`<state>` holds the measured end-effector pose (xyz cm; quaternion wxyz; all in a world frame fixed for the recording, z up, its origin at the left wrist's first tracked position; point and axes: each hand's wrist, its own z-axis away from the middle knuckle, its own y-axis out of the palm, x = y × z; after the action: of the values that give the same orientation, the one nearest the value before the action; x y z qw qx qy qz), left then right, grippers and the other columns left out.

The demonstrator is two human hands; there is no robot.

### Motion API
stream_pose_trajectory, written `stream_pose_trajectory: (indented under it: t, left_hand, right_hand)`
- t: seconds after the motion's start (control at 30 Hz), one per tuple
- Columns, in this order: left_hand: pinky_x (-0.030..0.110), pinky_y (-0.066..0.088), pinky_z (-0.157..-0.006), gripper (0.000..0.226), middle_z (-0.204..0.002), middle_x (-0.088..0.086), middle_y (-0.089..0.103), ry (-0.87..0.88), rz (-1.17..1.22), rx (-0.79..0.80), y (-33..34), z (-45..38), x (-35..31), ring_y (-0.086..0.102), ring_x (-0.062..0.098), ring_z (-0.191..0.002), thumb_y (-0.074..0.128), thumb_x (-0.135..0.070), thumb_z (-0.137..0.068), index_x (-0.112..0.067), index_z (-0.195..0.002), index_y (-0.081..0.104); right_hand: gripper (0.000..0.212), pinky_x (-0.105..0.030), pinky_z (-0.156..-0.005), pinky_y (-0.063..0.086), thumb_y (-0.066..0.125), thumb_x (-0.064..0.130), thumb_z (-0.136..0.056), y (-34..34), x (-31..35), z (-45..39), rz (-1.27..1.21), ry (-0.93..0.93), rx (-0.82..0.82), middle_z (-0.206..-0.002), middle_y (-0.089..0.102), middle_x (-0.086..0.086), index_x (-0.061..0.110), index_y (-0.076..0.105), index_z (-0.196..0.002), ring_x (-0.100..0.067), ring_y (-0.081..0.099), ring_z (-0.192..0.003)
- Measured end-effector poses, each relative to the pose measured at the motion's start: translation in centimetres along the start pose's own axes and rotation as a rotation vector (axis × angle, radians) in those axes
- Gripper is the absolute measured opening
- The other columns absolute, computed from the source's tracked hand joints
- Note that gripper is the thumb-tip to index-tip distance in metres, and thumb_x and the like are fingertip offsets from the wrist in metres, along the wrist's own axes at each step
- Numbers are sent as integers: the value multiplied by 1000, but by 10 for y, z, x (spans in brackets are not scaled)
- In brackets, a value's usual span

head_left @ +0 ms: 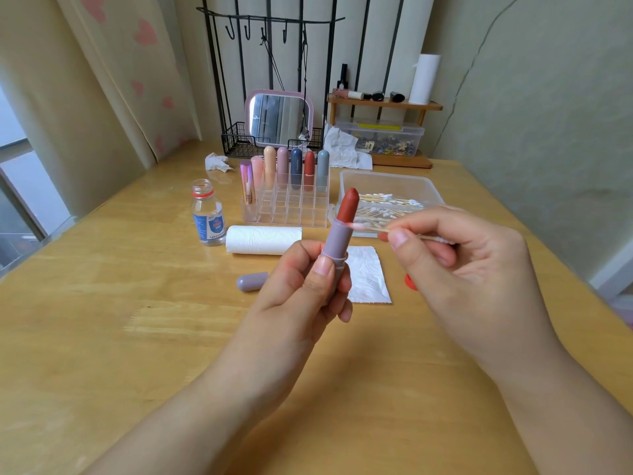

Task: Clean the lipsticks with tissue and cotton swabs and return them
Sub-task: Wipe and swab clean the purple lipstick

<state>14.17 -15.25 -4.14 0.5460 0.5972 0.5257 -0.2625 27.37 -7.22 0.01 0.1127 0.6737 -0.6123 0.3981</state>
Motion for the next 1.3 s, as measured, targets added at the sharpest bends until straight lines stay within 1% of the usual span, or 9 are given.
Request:
stream_pose_trajectory:
  t: [0.07,0.27,0.5,0.67,0.73,0.9,1.0,1.13,1.3]
  left_hand:
    - [23,43,-65,20,-75,-1,51,1,3,1,0,0,0,45,11,-62,46,-29,-87,-11,-91,54]
    - [22,43,-64,20,-74,0,50,-1,8,10,2,1,2,42,12,-63,45,-27,-88,-10,-91,54]
    - [24,43,-64,20,-75,1,50,3,24,6,0,0,1,42,12,-63,46,-27,-88,-10,-92,54]
    - [26,40,-69,21,-76,-1,51,4,-24,17,1,1,2,45,12,-63,47,-30,-88,-11,-93,54]
    - [25,41,-68,21,-76,-1,51,2,-15,16,1,1,2,44,12,-63,46,-29,-88,-10,-93,54]
    - [23,43,-65,18,-75,1,50,-1,24,-1,1,0,0,43,13,-63,46,-27,-87,-11,-90,55]
    - [24,43,-64,18,-75,1,50,-7,30,0,2,1,1,43,13,-62,46,-26,-88,-12,-90,56]
    - [23,44,-62,19,-73,2,49,-17,66,16,3,1,0,41,13,-62,45,-25,-89,-10,-89,57]
    - [27,45,-55,27,-68,6,48,-105,248,73,4,2,-1,40,14,-54,45,-24,-89,-5,-88,64]
  right_hand:
    - [10,-42,-49,45,61,23,-82,1,0,0,-17,23,9,-53,47,22,20,69,-77,-8,38,-52]
    - [9,-15,-52,31,62,24,-82,6,-1,-2,-11,7,42,-50,43,21,21,67,-74,-5,35,-51]
    - [12,-42,-45,35,63,27,-81,1,-2,-1,-87,67,29,-44,38,17,19,68,-74,-22,32,-49]
    - [12,-16,-47,30,62,23,-82,5,1,-1,-101,38,43,-43,38,18,14,68,-76,-4,33,-44]
    - [12,-12,-49,31,61,21,-83,5,1,-1,-83,33,45,-44,42,21,15,68,-76,-2,35,-44]
    - [21,-41,-45,35,60,39,-78,0,-1,-1,-93,87,22,-45,32,13,21,70,-75,-26,32,-50]
    - [13,-39,-45,34,63,29,-81,1,0,-2,-98,82,31,-44,36,15,20,70,-75,-17,30,-48]
    - [12,-23,-48,31,61,23,-82,2,-1,-2,-103,55,61,-45,42,19,17,69,-76,-7,32,-48]
    - [19,-38,-44,32,60,39,-78,-2,-5,-3,-168,85,63,-50,30,8,23,70,-79,-26,30,-52]
